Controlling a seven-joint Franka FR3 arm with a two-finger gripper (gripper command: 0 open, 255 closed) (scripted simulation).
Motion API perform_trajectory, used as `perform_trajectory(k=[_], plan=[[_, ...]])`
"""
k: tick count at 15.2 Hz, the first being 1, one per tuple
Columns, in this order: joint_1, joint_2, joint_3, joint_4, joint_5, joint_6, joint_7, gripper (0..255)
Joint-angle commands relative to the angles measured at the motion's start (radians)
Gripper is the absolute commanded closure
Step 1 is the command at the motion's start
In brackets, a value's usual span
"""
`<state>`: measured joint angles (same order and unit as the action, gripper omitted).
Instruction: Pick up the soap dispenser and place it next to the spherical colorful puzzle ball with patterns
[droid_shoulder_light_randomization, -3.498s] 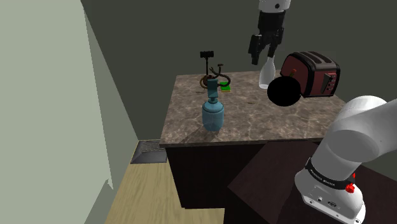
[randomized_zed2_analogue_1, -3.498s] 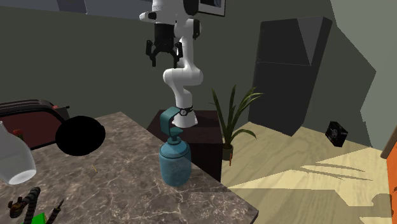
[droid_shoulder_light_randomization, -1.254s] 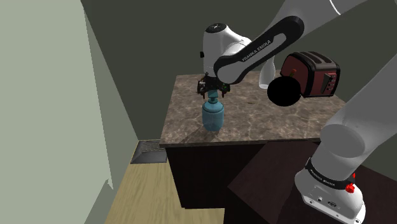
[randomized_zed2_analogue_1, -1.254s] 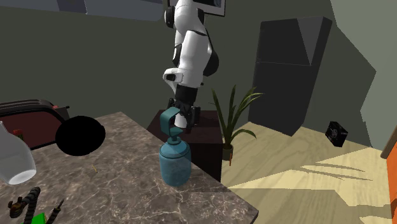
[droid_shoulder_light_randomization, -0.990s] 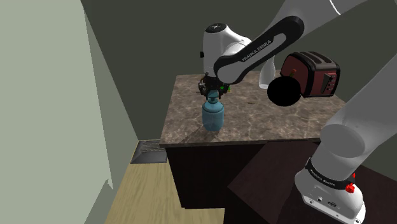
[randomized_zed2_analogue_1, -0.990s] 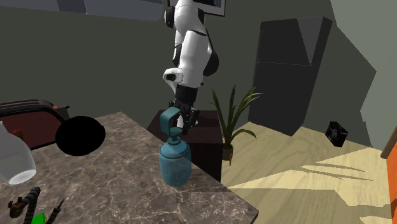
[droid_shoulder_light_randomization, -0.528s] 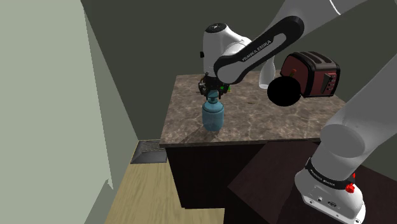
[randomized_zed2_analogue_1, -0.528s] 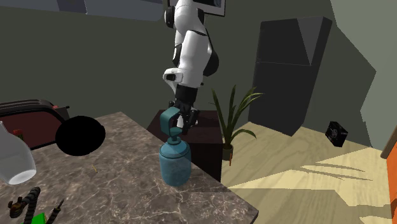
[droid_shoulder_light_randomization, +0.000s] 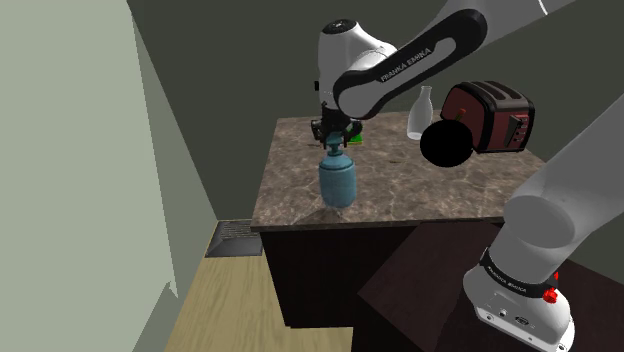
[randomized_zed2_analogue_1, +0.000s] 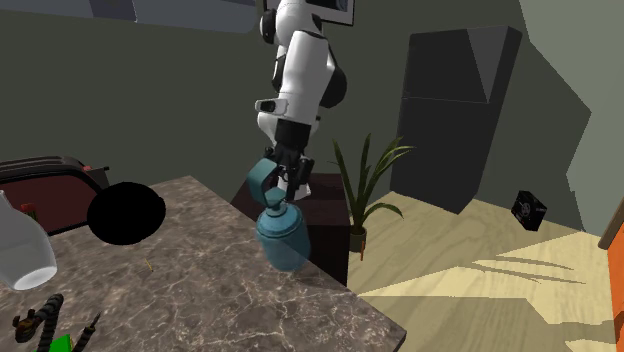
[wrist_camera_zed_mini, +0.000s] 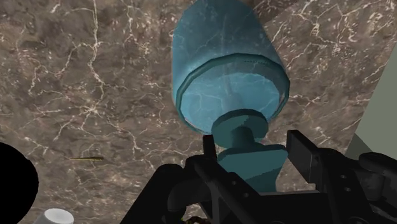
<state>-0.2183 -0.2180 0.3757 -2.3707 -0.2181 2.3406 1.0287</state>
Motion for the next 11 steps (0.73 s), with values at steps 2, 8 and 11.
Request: perform_trajectory(k=[2, 8, 11], plan=[[0.004, -0.021, -0.007, 0.022, 0.017, -0.039, -0.021, 255], [0.01, -0.053, -0.016, 0.074, 0.042, -0.118, -0.052, 255], [0.013, -0.065, -0.02, 0.103, 0.052, -0.158, -0.066, 255]])
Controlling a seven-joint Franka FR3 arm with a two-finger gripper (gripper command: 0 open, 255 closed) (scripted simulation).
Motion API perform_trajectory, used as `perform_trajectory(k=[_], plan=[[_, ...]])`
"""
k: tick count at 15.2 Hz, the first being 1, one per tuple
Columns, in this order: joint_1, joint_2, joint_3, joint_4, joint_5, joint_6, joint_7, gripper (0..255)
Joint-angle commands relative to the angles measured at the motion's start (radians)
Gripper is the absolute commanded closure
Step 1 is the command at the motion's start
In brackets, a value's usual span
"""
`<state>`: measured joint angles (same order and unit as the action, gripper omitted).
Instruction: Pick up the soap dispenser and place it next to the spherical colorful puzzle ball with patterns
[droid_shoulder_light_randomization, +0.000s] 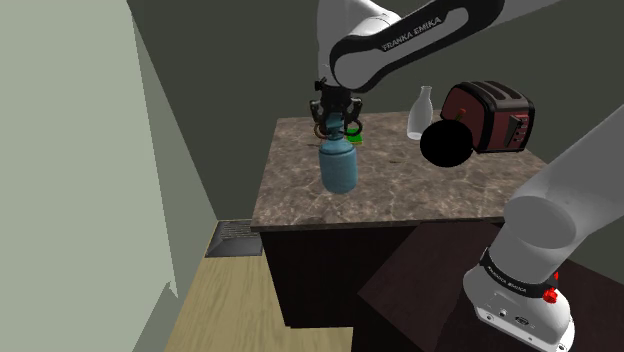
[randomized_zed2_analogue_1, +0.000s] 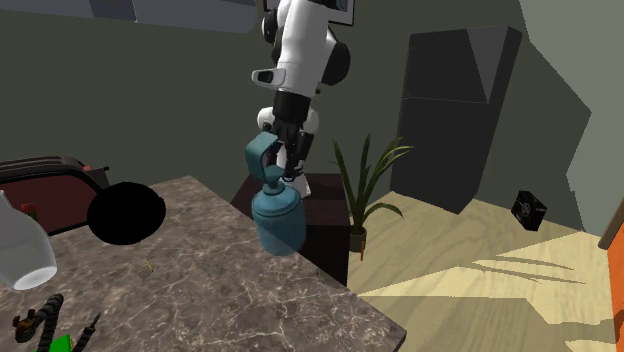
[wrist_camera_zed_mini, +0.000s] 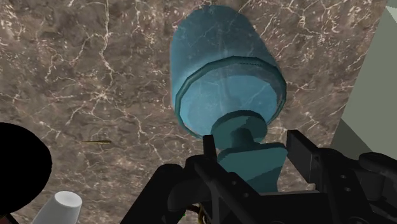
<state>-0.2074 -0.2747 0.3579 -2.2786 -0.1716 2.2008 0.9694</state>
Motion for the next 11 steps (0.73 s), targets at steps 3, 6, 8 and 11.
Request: perform_trajectory(k=[3, 6, 8, 11], plan=[[0.003, -0.019, -0.006, 0.042, 0.013, -0.058, -0.019, 255], [0.004, -0.027, -0.009, 0.075, 0.02, -0.097, -0.03, 255], [0.005, -0.032, -0.011, 0.097, 0.023, -0.124, -0.037, 255], [0.005, -0.036, -0.014, 0.133, 0.028, -0.163, -0.047, 255]])
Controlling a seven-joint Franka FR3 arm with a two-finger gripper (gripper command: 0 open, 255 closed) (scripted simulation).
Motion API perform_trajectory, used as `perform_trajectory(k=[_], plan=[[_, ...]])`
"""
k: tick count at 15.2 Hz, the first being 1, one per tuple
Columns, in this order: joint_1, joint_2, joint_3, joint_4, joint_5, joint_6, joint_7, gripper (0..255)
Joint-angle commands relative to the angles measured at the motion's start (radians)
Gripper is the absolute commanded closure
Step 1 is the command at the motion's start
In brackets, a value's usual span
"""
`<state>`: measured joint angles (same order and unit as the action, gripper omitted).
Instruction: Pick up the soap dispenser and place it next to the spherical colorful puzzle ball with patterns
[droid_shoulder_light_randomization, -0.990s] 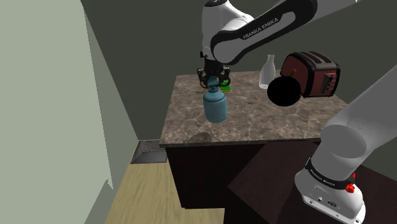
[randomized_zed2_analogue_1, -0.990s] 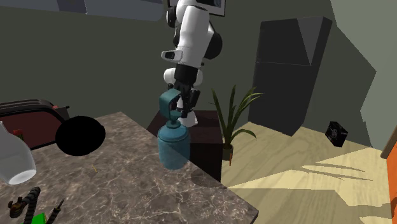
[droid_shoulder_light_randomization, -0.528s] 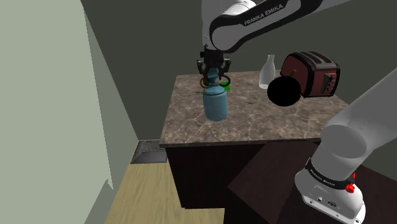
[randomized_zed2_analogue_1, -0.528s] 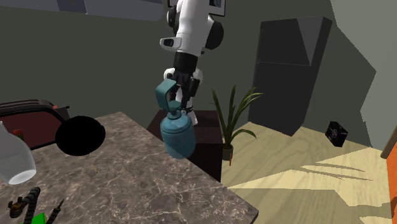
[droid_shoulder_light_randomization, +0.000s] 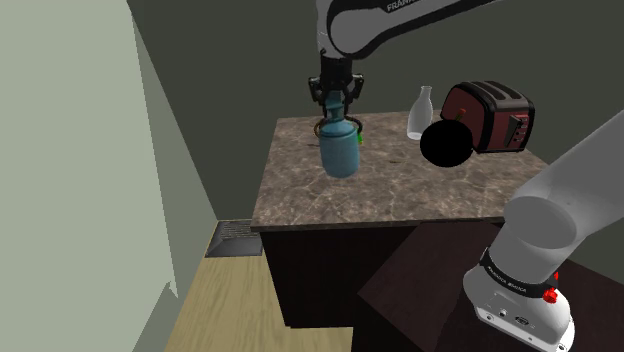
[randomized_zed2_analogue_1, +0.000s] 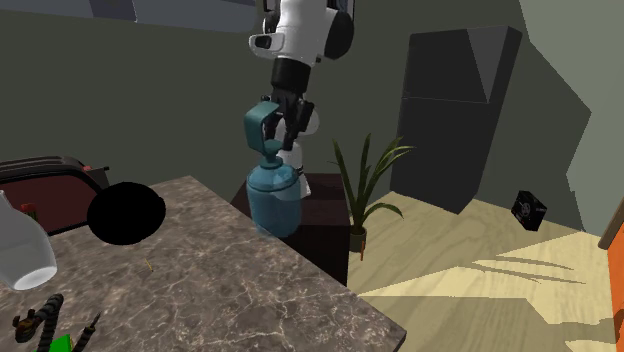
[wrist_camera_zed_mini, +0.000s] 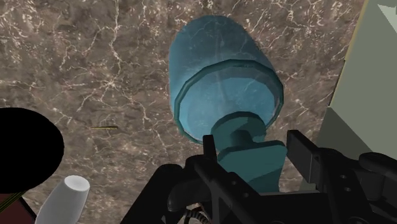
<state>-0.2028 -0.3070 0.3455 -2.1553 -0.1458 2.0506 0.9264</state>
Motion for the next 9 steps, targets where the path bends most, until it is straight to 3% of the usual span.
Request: perform_trajectory(k=[1, 9], plan=[[0.0, -0.005, -0.002, 0.022, 0.003, -0.026, -0.007, 255], [-0.001, -0.006, -0.006, 0.128, 0.01, -0.13, -0.028, 255]])
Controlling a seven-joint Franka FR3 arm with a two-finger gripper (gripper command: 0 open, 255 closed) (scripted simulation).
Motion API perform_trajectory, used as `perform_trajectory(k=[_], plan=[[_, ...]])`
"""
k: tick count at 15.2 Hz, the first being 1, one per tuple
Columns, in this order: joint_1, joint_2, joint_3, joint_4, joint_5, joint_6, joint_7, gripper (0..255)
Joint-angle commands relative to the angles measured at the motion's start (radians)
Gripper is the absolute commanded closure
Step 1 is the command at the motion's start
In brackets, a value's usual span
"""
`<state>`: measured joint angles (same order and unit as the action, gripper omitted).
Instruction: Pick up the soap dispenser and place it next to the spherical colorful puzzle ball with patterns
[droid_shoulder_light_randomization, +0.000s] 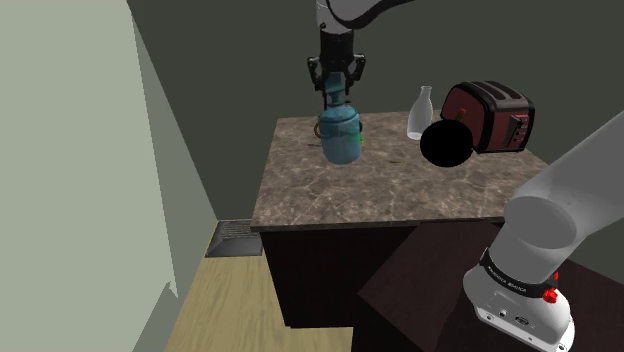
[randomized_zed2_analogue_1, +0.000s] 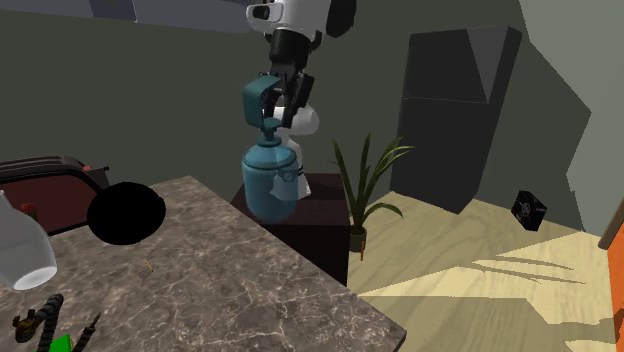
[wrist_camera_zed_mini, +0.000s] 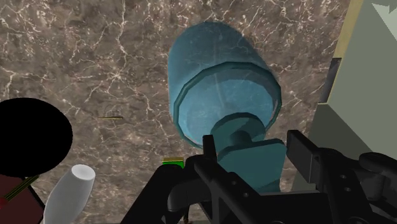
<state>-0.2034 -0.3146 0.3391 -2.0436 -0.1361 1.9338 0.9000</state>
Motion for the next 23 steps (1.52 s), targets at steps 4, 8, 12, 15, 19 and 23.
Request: perform_trajectory(k=[4, 8, 12, 15, 19, 23], plan=[[-0.002, 0.007, -0.001, 0.075, 0.001, -0.066, -0.011, 255], [-0.004, 0.016, -0.001, 0.136, 0.0, -0.119, -0.019, 255], [-0.006, 0.028, 0.0, 0.202, -0.002, -0.173, -0.027, 255], [-0.007, 0.04, 0.002, 0.255, -0.005, -0.213, -0.031, 255], [-0.009, 0.06, 0.005, 0.329, -0.01, -0.269, -0.037, 255], [-0.011, 0.084, 0.01, 0.409, -0.017, -0.326, -0.042, 255]])
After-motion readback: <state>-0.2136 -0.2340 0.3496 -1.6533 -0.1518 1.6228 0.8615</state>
